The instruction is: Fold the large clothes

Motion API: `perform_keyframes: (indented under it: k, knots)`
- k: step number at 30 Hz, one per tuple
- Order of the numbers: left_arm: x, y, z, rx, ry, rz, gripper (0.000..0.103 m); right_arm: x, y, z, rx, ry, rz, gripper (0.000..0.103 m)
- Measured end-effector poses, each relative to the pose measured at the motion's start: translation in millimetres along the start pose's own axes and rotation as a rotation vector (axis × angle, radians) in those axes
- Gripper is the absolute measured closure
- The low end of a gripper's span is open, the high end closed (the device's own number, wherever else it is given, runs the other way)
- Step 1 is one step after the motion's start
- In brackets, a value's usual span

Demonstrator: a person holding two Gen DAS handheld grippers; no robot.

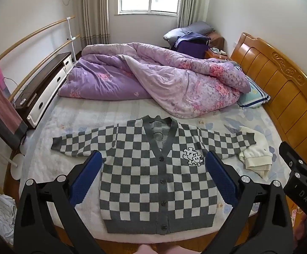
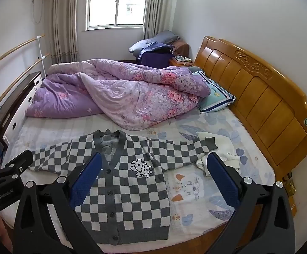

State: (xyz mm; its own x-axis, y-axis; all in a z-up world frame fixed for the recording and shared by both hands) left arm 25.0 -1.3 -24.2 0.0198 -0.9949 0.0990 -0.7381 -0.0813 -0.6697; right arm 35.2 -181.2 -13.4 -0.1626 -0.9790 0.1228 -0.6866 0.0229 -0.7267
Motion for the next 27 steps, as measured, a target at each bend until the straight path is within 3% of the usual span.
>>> perform_keyframes:
  k: [9, 12, 27]
  knots:
    - [-1.8, -6.1, -2.6, 0.001, -0.002, 0.019, 0.005, 0.3, -3.2, -5.2, 0.014, 0.022, 0.001, 0.007]
    - [-1.6, -5.7, -0.9, -0.002, 0.029, 0.014, 0.005, 0.6, -4.6, -5.9, 0.012, 0.022, 0.008, 0.007]
    - [-4.7, -5.1, -0.2, -0.006, 0.011, 0.048, 0.005, -1.4, -4.3, -2.0, -0.024, 0.009, 0.029, 0.007]
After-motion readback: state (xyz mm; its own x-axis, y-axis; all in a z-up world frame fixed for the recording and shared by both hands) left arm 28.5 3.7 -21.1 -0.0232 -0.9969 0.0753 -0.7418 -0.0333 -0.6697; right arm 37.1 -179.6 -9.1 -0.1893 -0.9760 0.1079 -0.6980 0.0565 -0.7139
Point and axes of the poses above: each gripper's, at about its wrist camera, not at the fingertips, and z roughly the way its jaws point, x to its right, y to its underside, the point moved 3 cm from there along z, roughly the way its jaws point, and after that the axes turned 4 degrees about y, right-handed, at the moved point
